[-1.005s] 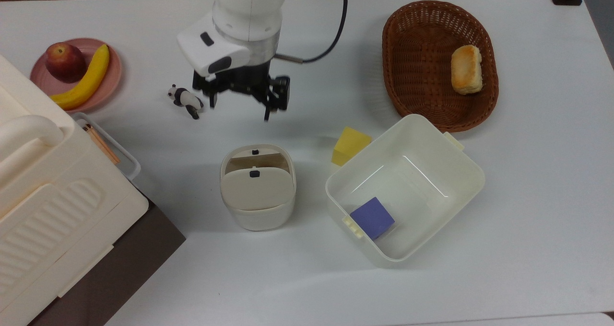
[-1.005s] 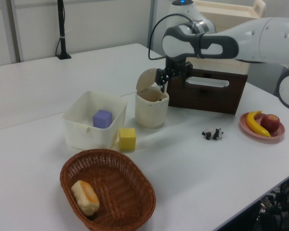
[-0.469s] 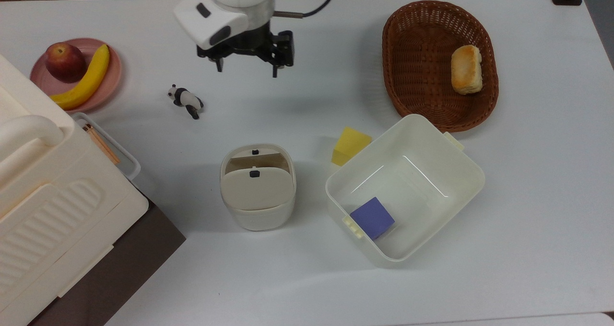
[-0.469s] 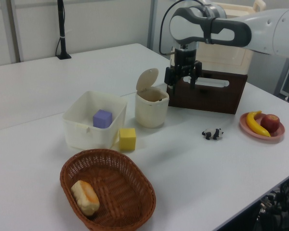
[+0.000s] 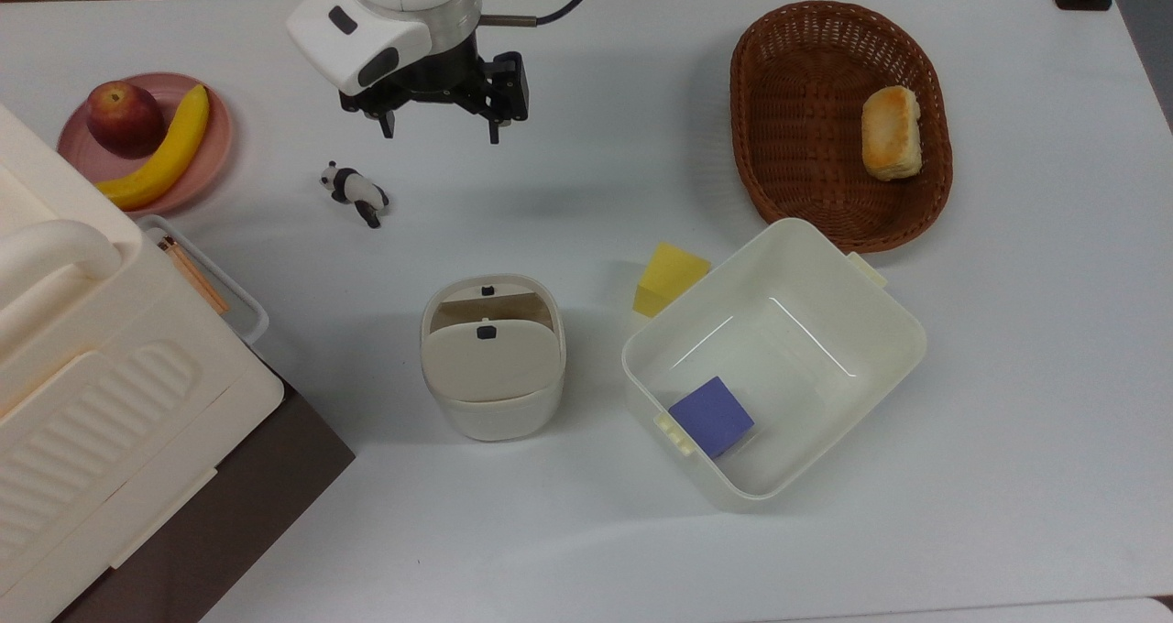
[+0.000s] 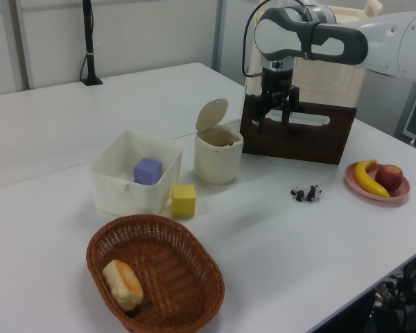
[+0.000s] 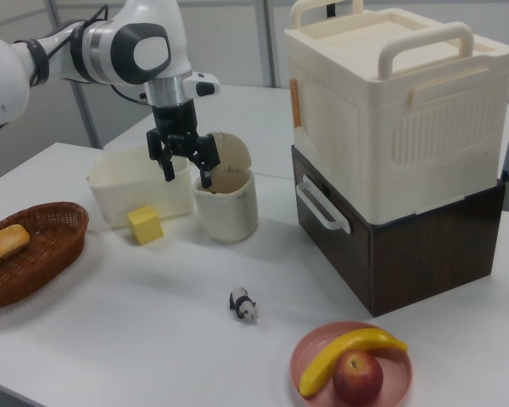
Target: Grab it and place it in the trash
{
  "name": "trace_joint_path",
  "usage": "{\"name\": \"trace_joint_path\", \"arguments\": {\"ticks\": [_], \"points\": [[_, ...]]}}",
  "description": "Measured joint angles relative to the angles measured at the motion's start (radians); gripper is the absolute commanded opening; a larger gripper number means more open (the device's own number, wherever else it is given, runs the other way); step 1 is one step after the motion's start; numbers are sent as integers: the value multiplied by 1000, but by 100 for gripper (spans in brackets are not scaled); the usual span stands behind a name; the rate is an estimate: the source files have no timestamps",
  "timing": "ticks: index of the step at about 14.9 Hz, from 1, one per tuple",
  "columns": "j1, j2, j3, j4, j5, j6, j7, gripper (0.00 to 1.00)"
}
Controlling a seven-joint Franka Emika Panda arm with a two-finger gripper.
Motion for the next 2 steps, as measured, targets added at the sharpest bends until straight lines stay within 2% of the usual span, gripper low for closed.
{"name": "trace_joint_path", "arguments": {"ticks": [2], "points": [[0,0,1,0,0,0,1,100]]}}
